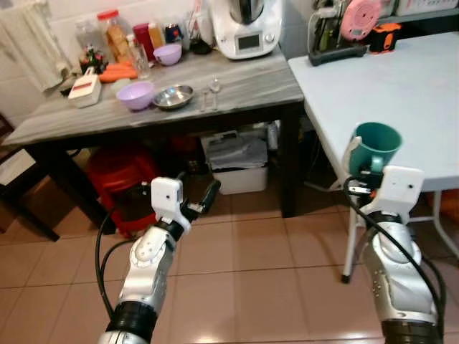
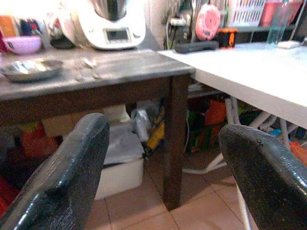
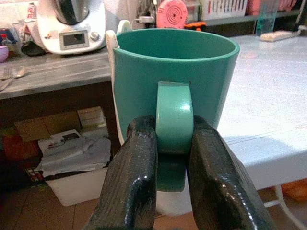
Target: Setting the table
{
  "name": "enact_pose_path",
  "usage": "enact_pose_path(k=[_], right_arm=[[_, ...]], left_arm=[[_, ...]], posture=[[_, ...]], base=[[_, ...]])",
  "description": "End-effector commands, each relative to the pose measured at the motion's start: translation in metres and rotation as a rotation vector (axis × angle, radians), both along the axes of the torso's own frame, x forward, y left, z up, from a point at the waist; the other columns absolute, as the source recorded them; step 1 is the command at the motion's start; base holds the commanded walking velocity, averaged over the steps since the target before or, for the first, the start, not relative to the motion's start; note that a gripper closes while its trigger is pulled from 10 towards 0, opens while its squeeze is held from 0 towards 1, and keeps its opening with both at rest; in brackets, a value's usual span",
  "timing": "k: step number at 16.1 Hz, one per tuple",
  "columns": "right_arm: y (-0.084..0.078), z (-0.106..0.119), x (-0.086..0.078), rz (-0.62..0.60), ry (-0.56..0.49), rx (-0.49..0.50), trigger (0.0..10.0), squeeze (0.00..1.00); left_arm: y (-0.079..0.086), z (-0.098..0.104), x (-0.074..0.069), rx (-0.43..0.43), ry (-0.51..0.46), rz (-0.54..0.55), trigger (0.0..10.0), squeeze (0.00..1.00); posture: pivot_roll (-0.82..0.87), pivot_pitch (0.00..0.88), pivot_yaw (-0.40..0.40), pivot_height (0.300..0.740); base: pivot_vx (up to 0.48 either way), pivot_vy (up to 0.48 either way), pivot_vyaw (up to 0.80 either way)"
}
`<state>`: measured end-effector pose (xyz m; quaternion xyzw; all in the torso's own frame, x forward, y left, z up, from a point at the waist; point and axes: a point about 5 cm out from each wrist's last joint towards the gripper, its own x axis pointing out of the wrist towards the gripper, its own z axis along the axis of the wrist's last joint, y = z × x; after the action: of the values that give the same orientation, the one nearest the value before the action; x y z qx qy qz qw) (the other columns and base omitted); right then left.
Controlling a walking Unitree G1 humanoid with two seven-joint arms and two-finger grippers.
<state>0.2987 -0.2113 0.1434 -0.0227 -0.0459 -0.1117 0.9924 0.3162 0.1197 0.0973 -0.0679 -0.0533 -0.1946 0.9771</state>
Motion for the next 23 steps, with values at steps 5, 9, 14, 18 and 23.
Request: enact_pose_path(k=[5,9,14,18,23], right_arm=[[0.016,0.006,0.005,0.06,-0.032,-0.005,10.0,0.0],[0.018,0.008,0.004,0.075,-0.043,-0.028,10.0,0.0],[0.019,0.007,0.002,0.078,-0.045,-0.021,10.0,0.0],[0.022,0.001,-0.008,0.091,-0.031,-0.023,10.0,0.0],[0.029,0.004,-0.015,0.11,-0.047,-0.03,10.0,0.0]], left_arm=[[0.019,-0.004,0.001,0.0,0.045,0.06,10.0,0.0],[0.019,-0.001,0.0,0.011,0.017,0.035,10.0,0.0],[0.023,-0.001,-0.001,0.035,0.012,0.071,10.0,0.0],[0.03,-0.005,-0.006,0.051,0.018,0.097,10.0,0.0],[0.025,-0.006,-0.013,0.044,0.018,0.092,10.0,0.0]], posture=[[-0.1,0.0,0.152,0.74],[-0.1,0.0,0.154,0.74],[-0.1,0.0,0.152,0.74],[-0.1,0.0,0.151,0.74],[-0.1,0.0,0.148,0.74]], base=[[0.0,0.192,0.0],[0.0,0.0,0.45],[0.348,0.0,0.41],[0.385,0.0,0.0],[0.399,0.0,0.0]])
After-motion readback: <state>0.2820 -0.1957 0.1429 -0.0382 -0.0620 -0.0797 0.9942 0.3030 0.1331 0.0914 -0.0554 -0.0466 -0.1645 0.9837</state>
